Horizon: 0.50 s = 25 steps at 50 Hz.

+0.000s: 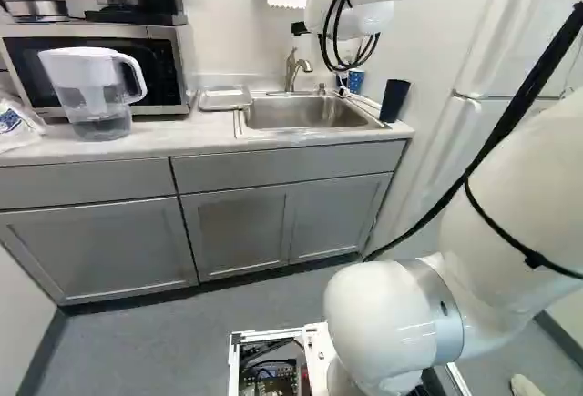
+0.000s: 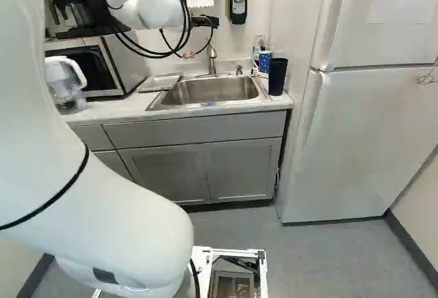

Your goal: Rinse the cup and place it in the tray

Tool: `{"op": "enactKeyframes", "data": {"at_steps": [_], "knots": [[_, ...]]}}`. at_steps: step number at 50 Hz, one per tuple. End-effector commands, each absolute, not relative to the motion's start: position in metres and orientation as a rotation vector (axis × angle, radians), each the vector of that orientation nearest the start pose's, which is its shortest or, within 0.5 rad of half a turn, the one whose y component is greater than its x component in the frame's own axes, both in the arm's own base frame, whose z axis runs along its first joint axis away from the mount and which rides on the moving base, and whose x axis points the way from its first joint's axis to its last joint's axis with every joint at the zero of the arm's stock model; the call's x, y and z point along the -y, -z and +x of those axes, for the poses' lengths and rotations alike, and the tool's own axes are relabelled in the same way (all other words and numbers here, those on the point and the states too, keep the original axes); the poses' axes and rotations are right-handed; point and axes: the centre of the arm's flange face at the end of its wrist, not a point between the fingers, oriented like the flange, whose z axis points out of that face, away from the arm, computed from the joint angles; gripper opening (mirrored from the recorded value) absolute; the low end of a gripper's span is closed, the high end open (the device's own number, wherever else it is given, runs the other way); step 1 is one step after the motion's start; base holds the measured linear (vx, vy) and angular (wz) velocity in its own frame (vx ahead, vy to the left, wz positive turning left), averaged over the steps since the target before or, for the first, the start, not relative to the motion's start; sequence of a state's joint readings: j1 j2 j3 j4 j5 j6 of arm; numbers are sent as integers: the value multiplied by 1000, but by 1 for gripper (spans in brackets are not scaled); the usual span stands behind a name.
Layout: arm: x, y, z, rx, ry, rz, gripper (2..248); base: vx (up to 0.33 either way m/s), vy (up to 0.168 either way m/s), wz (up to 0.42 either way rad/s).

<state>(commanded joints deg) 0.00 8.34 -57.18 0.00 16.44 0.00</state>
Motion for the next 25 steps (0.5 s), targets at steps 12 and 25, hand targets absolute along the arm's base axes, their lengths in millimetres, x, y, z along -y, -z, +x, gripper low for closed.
{"op": "enactKeyframes", "data": {"at_steps": [12,25], "knots": [[0,-697,482,0,2060,-2372,247,130,25,-64],[0,-697,482,0,2060,-2372,247,114,7,-159]]}}
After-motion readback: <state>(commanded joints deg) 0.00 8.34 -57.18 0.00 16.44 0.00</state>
